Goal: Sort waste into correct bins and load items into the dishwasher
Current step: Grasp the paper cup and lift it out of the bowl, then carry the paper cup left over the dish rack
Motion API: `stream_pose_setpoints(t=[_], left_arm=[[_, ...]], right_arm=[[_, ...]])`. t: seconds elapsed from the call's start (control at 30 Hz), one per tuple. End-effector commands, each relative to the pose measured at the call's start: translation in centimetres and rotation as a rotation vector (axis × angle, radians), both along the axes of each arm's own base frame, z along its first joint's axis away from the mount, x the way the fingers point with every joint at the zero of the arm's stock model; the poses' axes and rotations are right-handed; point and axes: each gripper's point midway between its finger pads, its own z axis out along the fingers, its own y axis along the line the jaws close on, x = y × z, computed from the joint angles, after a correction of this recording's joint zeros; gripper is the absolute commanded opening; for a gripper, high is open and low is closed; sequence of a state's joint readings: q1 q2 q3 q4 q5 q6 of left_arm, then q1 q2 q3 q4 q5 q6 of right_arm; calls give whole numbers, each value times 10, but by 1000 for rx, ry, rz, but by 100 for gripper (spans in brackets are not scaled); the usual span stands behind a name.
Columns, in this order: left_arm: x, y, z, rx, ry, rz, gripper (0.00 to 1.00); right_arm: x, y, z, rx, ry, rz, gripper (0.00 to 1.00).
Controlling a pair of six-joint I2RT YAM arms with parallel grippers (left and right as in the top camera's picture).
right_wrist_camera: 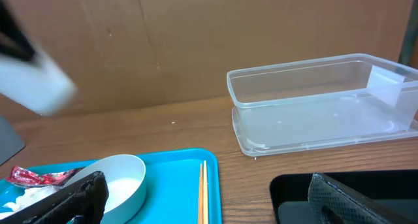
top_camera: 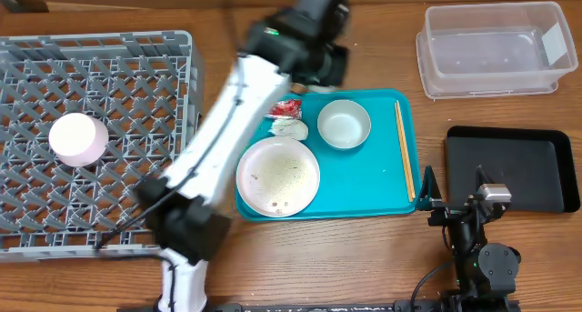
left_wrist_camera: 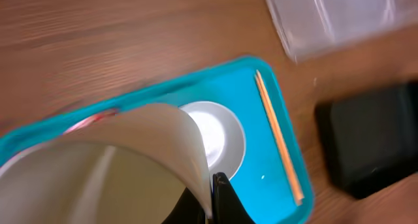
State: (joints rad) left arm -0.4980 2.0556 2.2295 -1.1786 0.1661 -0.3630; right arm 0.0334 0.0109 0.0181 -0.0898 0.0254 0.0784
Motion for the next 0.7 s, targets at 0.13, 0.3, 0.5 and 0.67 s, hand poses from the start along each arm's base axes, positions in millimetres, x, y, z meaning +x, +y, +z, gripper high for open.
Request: stream_pose_setpoints(t=[0.13,0.3,0.5,0.67], left_arm=[[4,135,53,-238,156,423,4],[-15,212,40,-332,349,592,4],[-30,267,44,-517,353,493,4],[-34,295,47,-695,292,421,4]], right_arm=[[0,0,-2,4,-4,-1,100],[0,0,-2,4,-4,-2,100],[0,0,-2,4,-4,-2,100],[0,0,-2,4,-4,-1,100]])
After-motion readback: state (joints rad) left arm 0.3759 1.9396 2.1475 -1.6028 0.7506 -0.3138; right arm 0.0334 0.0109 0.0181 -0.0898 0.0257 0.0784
